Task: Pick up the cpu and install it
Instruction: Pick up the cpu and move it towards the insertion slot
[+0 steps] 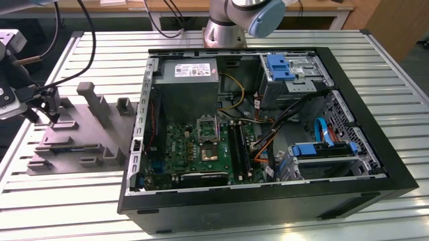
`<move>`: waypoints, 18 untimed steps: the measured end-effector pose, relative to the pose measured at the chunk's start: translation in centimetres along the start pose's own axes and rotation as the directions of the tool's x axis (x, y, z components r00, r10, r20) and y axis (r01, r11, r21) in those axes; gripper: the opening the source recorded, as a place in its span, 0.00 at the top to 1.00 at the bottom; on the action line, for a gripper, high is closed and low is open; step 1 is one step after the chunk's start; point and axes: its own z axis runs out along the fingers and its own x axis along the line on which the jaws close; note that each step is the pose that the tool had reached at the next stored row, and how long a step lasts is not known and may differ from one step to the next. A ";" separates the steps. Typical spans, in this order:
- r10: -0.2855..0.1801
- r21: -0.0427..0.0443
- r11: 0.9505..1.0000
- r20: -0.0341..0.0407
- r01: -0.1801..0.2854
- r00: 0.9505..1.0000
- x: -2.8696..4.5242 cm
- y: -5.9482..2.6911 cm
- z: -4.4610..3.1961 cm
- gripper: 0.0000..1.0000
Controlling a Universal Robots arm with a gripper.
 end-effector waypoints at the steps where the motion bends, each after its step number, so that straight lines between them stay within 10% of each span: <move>1: 0.000 0.000 1.000 0.000 0.000 1.000 0.00 0.00 -0.02 0.53; 18: 0.000 0.000 1.000 0.000 0.000 1.000 0.01 0.03 -0.54 0.53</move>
